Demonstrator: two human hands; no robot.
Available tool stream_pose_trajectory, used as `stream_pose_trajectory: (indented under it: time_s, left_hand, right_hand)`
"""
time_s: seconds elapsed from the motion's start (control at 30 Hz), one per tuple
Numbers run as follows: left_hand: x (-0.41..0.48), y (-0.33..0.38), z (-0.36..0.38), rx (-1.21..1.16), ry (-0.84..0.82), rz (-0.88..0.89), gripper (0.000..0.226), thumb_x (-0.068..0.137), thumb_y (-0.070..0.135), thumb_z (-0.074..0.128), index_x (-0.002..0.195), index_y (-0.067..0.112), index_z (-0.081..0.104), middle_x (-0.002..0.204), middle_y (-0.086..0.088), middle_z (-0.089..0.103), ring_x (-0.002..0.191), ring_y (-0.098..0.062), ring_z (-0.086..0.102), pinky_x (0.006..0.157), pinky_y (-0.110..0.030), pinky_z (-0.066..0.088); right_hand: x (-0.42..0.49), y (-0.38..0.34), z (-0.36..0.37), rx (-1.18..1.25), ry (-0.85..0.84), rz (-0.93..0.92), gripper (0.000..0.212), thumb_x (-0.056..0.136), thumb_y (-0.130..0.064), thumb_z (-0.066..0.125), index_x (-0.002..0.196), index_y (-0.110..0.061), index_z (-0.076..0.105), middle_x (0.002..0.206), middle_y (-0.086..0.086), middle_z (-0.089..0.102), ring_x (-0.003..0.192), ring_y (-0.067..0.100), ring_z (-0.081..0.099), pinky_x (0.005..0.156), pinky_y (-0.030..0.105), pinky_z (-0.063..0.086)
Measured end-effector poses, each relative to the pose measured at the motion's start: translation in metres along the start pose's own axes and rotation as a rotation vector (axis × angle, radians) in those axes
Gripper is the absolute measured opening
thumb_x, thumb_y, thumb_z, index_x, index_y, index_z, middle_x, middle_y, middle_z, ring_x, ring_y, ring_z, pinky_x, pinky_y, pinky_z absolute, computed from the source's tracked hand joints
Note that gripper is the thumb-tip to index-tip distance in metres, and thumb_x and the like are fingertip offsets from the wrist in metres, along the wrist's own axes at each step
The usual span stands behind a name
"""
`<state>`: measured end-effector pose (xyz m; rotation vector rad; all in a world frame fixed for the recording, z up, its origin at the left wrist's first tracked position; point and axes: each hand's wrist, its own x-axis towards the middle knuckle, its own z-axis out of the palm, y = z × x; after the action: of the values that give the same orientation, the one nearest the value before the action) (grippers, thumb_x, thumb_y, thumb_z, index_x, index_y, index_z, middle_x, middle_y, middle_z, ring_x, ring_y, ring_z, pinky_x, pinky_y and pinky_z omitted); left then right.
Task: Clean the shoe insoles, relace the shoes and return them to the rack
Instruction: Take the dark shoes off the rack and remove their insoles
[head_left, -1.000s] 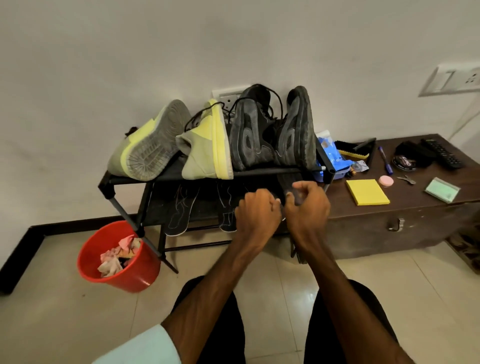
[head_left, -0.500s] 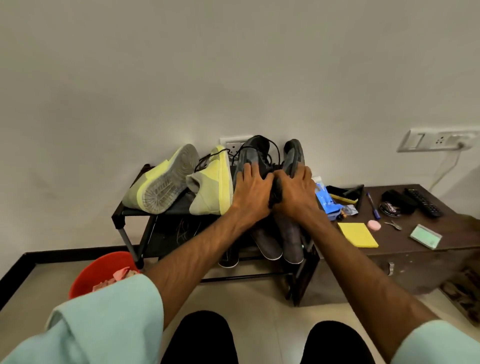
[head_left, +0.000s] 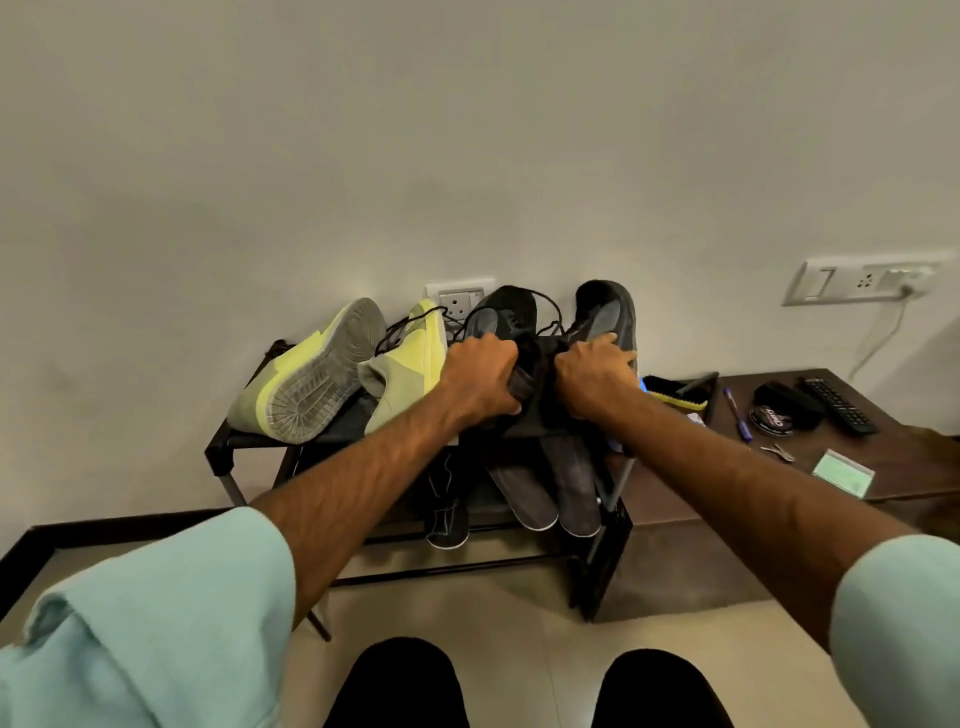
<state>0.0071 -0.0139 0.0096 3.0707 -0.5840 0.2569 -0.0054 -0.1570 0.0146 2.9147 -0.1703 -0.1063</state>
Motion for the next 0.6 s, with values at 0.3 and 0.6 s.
stream_pose_trajectory:
  time_s: [0.3,0.6]
  left_hand:
    - [-0.042,0.004,-0.056,-0.314,0.313,0.007,0.048,0.067,0.062,0.084,0.091,0.023,0.070,0.089,0.002,0.070,0.081,-0.017,0.063,0.069,-0.031,0.051]
    - [-0.108,0.071,-0.118,-0.519,0.346,0.151,0.054,0.059,0.074,0.077,0.079,0.024,0.071,0.074,0.008,0.069,0.071,-0.013,0.063,0.063,-0.036,0.051]
  right_hand:
    - [-0.077,0.074,-0.002,0.565,0.249,-0.011,0.035,0.082,-0.030,0.078,0.097,-0.018,0.049,0.099,0.008,0.059,0.081,0.025,0.055,0.071,0.036,0.050]
    - [-0.192,0.148,-0.027,0.715,0.455,0.052,0.033,0.077,-0.034,0.083,0.086,-0.018,0.056,0.082,0.003,0.066,0.075,0.027,0.062,0.065,0.037,0.052]
